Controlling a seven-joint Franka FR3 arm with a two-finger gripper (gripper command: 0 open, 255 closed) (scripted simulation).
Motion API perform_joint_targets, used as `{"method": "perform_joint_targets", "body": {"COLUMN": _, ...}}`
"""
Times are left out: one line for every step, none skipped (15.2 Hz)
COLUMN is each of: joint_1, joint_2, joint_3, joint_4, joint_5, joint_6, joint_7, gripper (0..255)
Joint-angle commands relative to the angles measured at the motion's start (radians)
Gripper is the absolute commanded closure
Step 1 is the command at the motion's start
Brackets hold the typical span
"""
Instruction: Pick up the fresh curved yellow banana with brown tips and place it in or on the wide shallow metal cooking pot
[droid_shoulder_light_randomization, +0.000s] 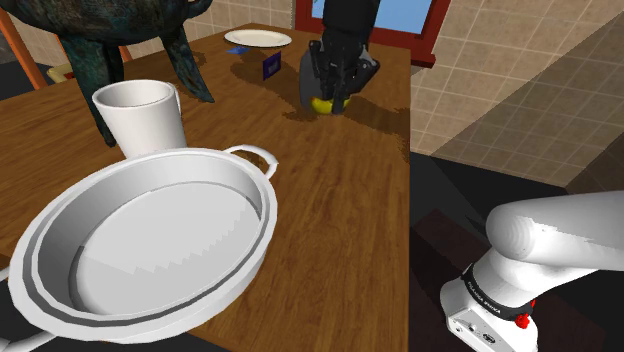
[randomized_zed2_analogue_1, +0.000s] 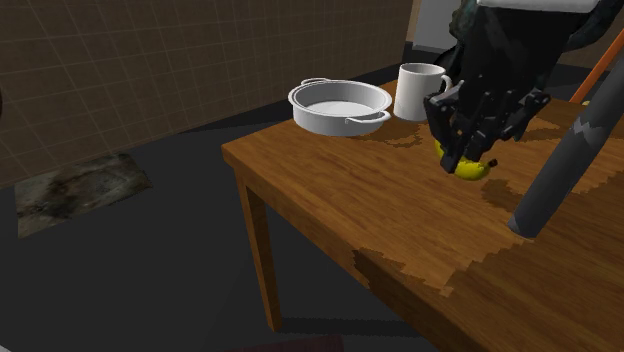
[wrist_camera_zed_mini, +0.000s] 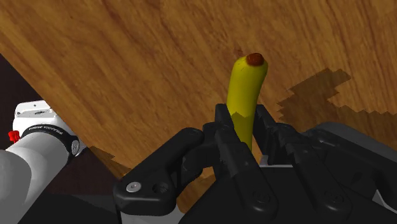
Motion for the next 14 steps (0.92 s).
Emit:
{"method": "perform_joint_targets", "body": {"joint_1": -0.005, "joint_2": 0.01, "joint_3": -0.004, "joint_4": 0.032, "joint_5": -0.007, "joint_6": -0.024, "joint_7": 0.006, "gripper": 255}}
{"method": "perform_joint_targets", "body": {"joint_1": -0.007, "joint_2": 0.015, "joint_3": -0.005, "joint_4": 0.049, "joint_5": -0.01, "joint_6": -0.035, "joint_7": 0.01, "gripper": 255}}
{"method": "perform_joint_targets", "body": {"joint_1": -0.01, "joint_2": 0.021, "joint_3": -0.006, "joint_4": 0.066, "joint_5": -0.014, "joint_6": -0.047, "joint_7": 0.013, "gripper": 255}}
{"method": "perform_joint_targets", "body": {"joint_1": -0.012, "joint_2": 0.027, "joint_3": -0.007, "joint_4": 0.084, "joint_5": -0.017, "joint_6": -0.058, "joint_7": 0.017, "gripper": 255}}
{"method": "perform_joint_targets", "body": {"joint_1": -0.015, "joint_2": 0.034, "joint_3": -0.007, "joint_4": 0.101, "joint_5": -0.021, "joint_6": -0.07, "joint_7": 0.02, "gripper": 255}}
{"method": "perform_joint_targets", "body": {"joint_1": -0.018, "joint_2": 0.04, "joint_3": -0.008, "joint_4": 0.119, "joint_5": -0.024, "joint_6": -0.082, "joint_7": 0.024, "gripper": 255}}
{"method": "perform_joint_targets", "body": {"joint_1": -0.021, "joint_2": 0.047, "joint_3": -0.008, "joint_4": 0.137, "joint_5": -0.028, "joint_6": -0.093, "joint_7": 0.028, "gripper": 255}}
{"method": "perform_joint_targets", "body": {"joint_1": -0.024, "joint_2": 0.054, "joint_3": -0.007, "joint_4": 0.156, "joint_5": -0.032, "joint_6": -0.105, "joint_7": 0.032, "gripper": 255}}
{"method": "perform_joint_targets", "body": {"joint_1": -0.027, "joint_2": 0.061, "joint_3": -0.007, "joint_4": 0.174, "joint_5": -0.035, "joint_6": -0.117, "joint_7": 0.036, "gripper": 255}}
{"method": "perform_joint_targets", "body": {"joint_1": -0.031, "joint_2": 0.069, "joint_3": -0.006, "joint_4": 0.193, "joint_5": -0.039, "joint_6": -0.128, "joint_7": 0.041, "gripper": 255}}
{"method": "perform_joint_targets", "body": {"joint_1": -0.034, "joint_2": 0.077, "joint_3": -0.005, "joint_4": 0.213, "joint_5": -0.042, "joint_6": -0.14, "joint_7": 0.045, "gripper": 255}}
{"method": "perform_joint_targets", "body": {"joint_1": -0.037, "joint_2": 0.085, "joint_3": -0.003, "joint_4": 0.232, "joint_5": -0.046, "joint_6": -0.152, "joint_7": 0.05, "gripper": 255}}
{"method": "perform_joint_targets", "body": {"joint_1": -0.039, "joint_2": 0.088, "joint_3": -0.003, "joint_4": 0.239, "joint_5": -0.048, "joint_6": -0.156, "joint_7": 0.052, "gripper": 255}}
{"method": "perform_joint_targets", "body": {"joint_1": -0.037, "joint_2": 0.089, "joint_3": 0.018, "joint_4": 0.25, "joint_5": -0.04, "joint_6": -0.157, "joint_7": 0.077, "gripper": 255}}
